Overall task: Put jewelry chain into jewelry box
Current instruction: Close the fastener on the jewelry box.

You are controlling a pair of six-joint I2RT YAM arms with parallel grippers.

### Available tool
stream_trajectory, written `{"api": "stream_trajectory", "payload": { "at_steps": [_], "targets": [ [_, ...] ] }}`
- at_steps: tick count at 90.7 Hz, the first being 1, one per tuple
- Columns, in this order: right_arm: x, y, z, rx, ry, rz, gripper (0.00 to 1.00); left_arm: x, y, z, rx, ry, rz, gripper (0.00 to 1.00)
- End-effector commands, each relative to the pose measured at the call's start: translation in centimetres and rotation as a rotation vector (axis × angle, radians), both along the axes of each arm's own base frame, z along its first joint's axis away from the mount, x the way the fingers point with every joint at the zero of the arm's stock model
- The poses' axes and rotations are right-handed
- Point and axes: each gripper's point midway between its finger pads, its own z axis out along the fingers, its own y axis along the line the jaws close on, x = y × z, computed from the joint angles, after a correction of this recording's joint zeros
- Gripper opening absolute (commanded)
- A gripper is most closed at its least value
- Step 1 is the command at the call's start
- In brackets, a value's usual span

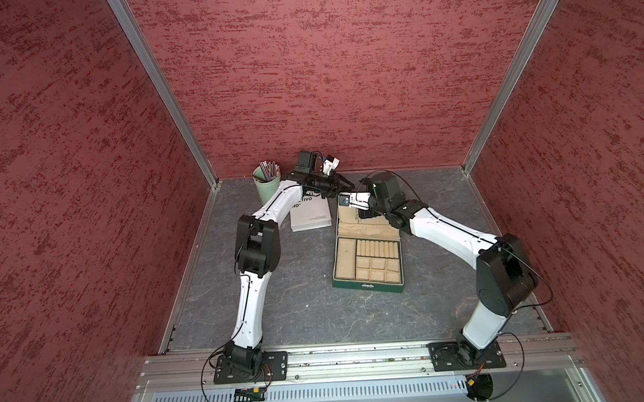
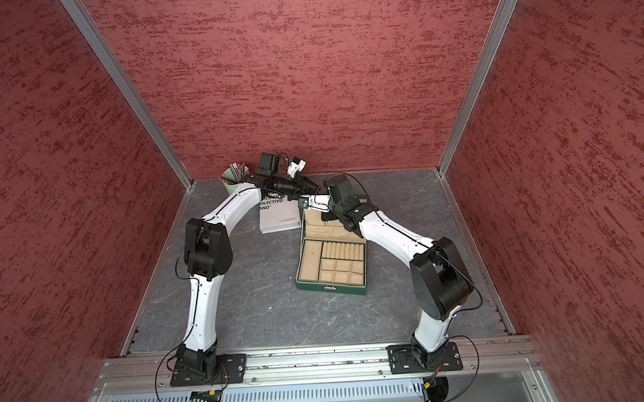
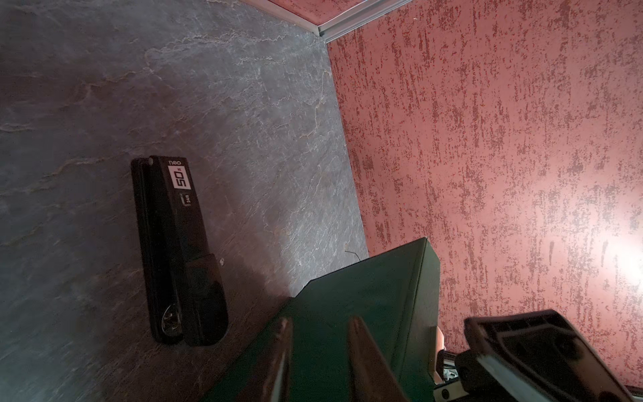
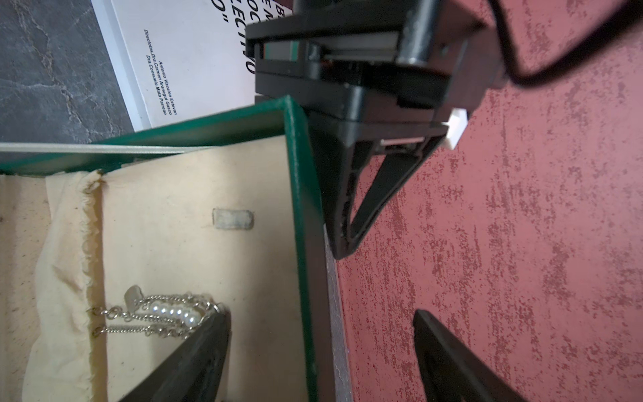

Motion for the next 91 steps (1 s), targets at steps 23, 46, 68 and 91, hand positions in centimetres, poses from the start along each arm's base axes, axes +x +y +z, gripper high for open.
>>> {"api": "stream_trajectory", "payload": {
  "at_steps": [23, 46, 68, 91],
  "targets": [
    [-1.5, -0.6, 2.3, 0.047, -0.020, 0.018, 0.95, -1.0, 0.3, -0.2, 0.025, 0.010, -0.013, 0.29],
    [-2.7, -1.0, 1.4, -0.009, -0.059, 0.073, 0.99, -1.0, 0.2, -0.2, 0.027, 0.013, -0.012, 0.29],
    [-1.2, 0.0, 1.0, -0.021, -0.074, 0.082, 0.99, -1.2, 0.0, 0.0, 0.026, 0.006, -0.019, 0.29],
    [-1.1, 0.1, 0.7, -0.019, -0.067, 0.081, 0.99, -1.1, 0.1, -0.2, 0.024, 0.011, -0.018, 0.29]
  ]
}}
